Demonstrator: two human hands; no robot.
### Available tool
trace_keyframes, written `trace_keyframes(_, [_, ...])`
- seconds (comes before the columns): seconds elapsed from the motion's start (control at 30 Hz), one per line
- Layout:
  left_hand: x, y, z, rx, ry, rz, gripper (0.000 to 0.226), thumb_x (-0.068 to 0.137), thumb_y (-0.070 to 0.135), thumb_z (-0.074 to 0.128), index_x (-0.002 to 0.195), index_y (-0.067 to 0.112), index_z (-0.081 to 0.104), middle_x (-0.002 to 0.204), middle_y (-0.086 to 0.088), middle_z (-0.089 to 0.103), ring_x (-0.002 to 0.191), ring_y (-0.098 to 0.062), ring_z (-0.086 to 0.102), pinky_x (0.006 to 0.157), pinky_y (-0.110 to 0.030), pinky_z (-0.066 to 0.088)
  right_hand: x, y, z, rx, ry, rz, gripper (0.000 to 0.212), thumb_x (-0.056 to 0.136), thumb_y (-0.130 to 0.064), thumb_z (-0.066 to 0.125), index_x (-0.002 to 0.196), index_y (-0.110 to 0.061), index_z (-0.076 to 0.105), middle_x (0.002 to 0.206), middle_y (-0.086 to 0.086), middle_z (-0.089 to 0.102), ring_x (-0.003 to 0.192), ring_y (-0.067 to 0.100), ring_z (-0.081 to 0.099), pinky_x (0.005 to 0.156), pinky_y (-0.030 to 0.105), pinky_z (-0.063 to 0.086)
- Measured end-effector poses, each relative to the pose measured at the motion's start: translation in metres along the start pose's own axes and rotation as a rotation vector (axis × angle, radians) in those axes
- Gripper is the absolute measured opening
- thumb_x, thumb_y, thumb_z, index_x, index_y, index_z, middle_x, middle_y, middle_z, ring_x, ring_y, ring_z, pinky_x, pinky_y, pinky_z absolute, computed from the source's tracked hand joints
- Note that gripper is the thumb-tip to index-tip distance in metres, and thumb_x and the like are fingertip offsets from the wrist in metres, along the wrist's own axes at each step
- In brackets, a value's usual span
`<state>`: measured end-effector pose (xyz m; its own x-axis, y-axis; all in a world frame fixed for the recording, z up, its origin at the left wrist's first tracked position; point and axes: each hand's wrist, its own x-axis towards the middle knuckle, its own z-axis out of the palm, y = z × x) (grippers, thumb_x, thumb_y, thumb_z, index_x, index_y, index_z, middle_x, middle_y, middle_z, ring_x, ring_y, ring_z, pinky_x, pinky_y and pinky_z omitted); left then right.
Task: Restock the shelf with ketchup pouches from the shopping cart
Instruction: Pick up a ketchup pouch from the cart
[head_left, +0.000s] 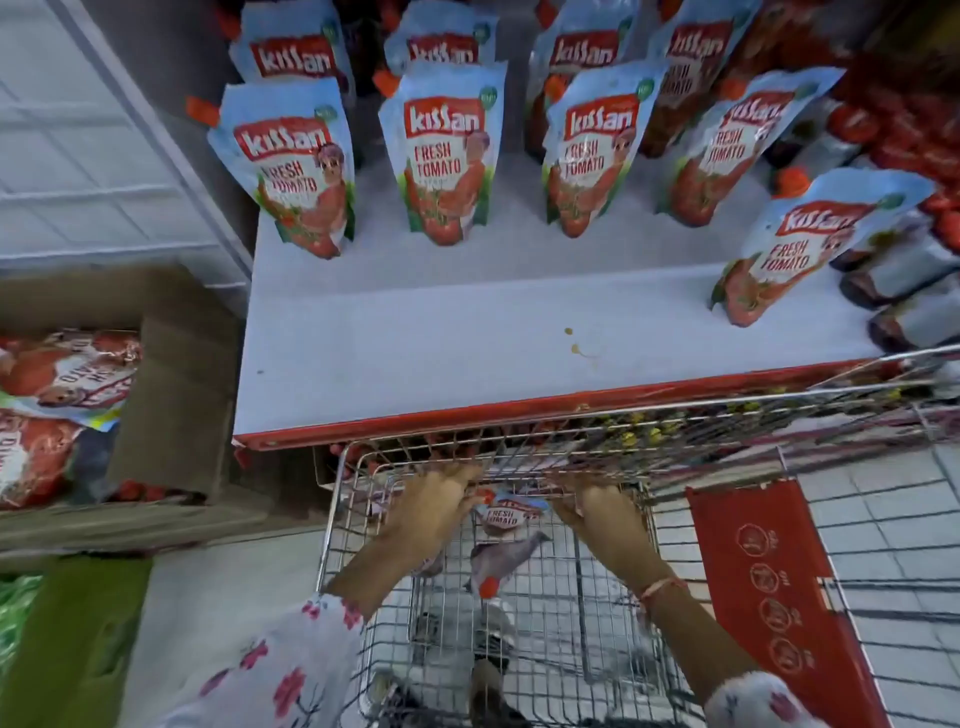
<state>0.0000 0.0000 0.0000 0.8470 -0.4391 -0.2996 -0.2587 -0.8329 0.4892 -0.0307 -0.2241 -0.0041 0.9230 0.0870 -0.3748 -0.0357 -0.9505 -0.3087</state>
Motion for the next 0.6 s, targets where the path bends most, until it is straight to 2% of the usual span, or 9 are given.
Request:
trace_keyframes(0.13, [0.012, 0.005, 0.014, 0.025, -0.095, -0.079, 0.046, 0.094, 0.024, 0.049, 0.138, 0.021, 0.034, 0.112, -0.014, 0.065, 0.090, -0.029, 0.064, 0.074, -0.035, 0.054, 0.017, 0.002, 0.014, -0.141, -0.124, 0.089, 0.033, 0.094, -0.037, 0.049, 0.111, -0.010, 0.059, 0.101, 0.009, 0.068, 0.083, 0.022, 0.062, 0.070, 0.027, 0.050])
trace_keyframes(0.23, [0.022, 0.010, 0.022, 0.061, -0.181, -0.088, 0.040, 0.095, 0.019, 0.047, 0.134, 0.016, 0.040, 0.110, -0.017, 0.065, 0.092, -0.031, 0.064, 0.074, -0.036, 0.050, 0.024, -0.002, 0.025, -0.118, -0.184, 0.121, 0.032, 0.093, -0.034, 0.053, 0.106, -0.006, 0.062, 0.096, 0.009, 0.067, 0.083, 0.020, 0.063, 0.069, 0.026, 0.051])
trace_keyframes(0.37, [0.030, 0.011, 0.034, 0.166, -0.236, -0.109, 0.036, 0.090, 0.007, 0.051, 0.126, 0.011, 0.047, 0.110, -0.015, 0.064, 0.096, -0.027, 0.063, 0.082, -0.035, 0.055, 0.027, -0.006, 0.031, -0.164, -0.167, 0.054, 0.017, 0.093, -0.017, 0.054, 0.105, -0.010, 0.064, 0.095, 0.011, 0.070, 0.085, 0.023, 0.066, 0.074, 0.031, 0.054])
trace_keyframes(0.47, [0.030, 0.005, 0.035, 0.130, -0.237, -0.143, 0.029, 0.090, 0.010, 0.053, 0.118, 0.011, 0.056, 0.103, -0.010, 0.064, 0.085, -0.019, 0.059, 0.073, -0.026, 0.051, 0.021, -0.011, 0.031, -0.234, -0.161, -0.015, 0.023, 0.092, -0.011, 0.055, 0.114, -0.011, 0.059, 0.101, 0.011, 0.069, 0.089, 0.024, 0.065, 0.076, 0.031, 0.053])
trace_keyframes(0.53, [0.029, -0.002, 0.032, 0.084, -0.205, -0.123, 0.028, 0.091, 0.015, 0.052, 0.119, 0.014, 0.056, 0.104, -0.009, 0.065, 0.083, -0.018, 0.060, 0.071, -0.024, 0.050, 0.014, -0.012, 0.026, -0.215, -0.119, -0.060, 0.027, 0.093, -0.008, 0.052, 0.119, -0.012, 0.055, 0.102, 0.012, 0.068, 0.088, 0.025, 0.065, 0.071, 0.030, 0.051])
trace_keyframes(0.6, [0.026, -0.002, 0.024, 0.085, -0.172, -0.056, 0.030, 0.093, 0.018, 0.049, 0.123, 0.014, 0.052, 0.111, -0.010, 0.064, 0.082, -0.017, 0.060, 0.073, -0.022, 0.051, 0.006, -0.010, 0.018, -0.097, -0.043, -0.054, 0.025, 0.094, -0.008, 0.050, 0.116, -0.014, 0.060, 0.096, 0.011, 0.072, 0.078, 0.023, 0.066, 0.062, 0.026, 0.050])
